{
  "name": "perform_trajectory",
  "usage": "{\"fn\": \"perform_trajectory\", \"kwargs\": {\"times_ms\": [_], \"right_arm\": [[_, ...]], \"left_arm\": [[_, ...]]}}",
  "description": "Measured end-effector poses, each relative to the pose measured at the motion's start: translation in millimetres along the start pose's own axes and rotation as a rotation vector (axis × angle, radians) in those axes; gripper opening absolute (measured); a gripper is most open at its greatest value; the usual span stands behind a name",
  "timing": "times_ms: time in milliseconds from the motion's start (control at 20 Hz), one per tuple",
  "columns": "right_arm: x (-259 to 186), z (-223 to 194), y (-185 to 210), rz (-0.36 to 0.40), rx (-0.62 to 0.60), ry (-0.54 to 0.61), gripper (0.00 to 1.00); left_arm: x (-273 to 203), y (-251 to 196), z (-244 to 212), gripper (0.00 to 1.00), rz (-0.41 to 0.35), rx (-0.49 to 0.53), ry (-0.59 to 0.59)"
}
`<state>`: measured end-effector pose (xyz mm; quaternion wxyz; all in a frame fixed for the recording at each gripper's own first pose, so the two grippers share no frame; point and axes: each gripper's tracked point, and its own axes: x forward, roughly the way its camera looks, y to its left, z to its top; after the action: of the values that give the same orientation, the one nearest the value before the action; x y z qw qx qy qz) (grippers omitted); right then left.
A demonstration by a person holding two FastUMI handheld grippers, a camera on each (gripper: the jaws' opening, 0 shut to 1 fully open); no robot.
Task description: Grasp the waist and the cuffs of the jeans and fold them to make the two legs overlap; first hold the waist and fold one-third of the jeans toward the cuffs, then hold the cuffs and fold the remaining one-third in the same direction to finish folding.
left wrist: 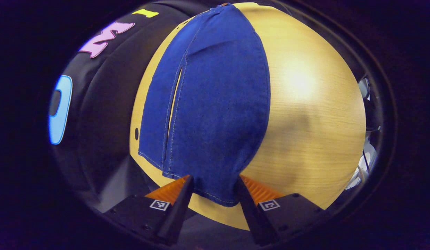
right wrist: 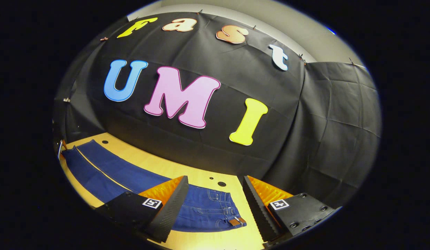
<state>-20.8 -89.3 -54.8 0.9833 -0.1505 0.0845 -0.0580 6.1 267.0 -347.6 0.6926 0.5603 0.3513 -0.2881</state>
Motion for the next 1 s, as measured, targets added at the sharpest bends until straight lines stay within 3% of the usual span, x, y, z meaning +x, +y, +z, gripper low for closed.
{"fn": "perform_trajectory", "kwargs": {"times_ms": [200,250,350,450,650,850,1000], "right_arm": [[17.6,-26.1,-26.8,-0.007,-0.079,0.037,0.96],[23.2,-29.9,-34.0,-0.008,-0.121,0.04,0.96],[33.1,-40.7,-44.9,0.016,-0.205,0.041,0.96],[44.1,-55.7,-50.1,0.066,-0.305,0.048,0.96],[71.6,-108.5,-57.6,0.255,-0.662,0.151,0.96],[69.4,-203.6,-69.0,0.517,-1.049,0.269,0.96],[65.0,-269.8,-78.4,0.641,-1.209,0.361,0.96]], "left_arm": [[16.2,8.3,6.9,0.4,-0.055,-0.063,0.04],[18.6,8.4,6.7,0.19,-0.049,-0.062,0.038],[18.4,10.3,6.9,0.08,-0.021,-0.066,0.031],[17.2,9.3,9.2,0.06,-0.018,-0.083,0.032],[17.3,6.0,11.9,0.06,-0.057,-0.078,0.038],[15.6,4.0,11.4,0.05,-0.045,-0.059,0.057],[14.7,3.3,11.1,0.06,-0.049,-0.053,0.069]]}}
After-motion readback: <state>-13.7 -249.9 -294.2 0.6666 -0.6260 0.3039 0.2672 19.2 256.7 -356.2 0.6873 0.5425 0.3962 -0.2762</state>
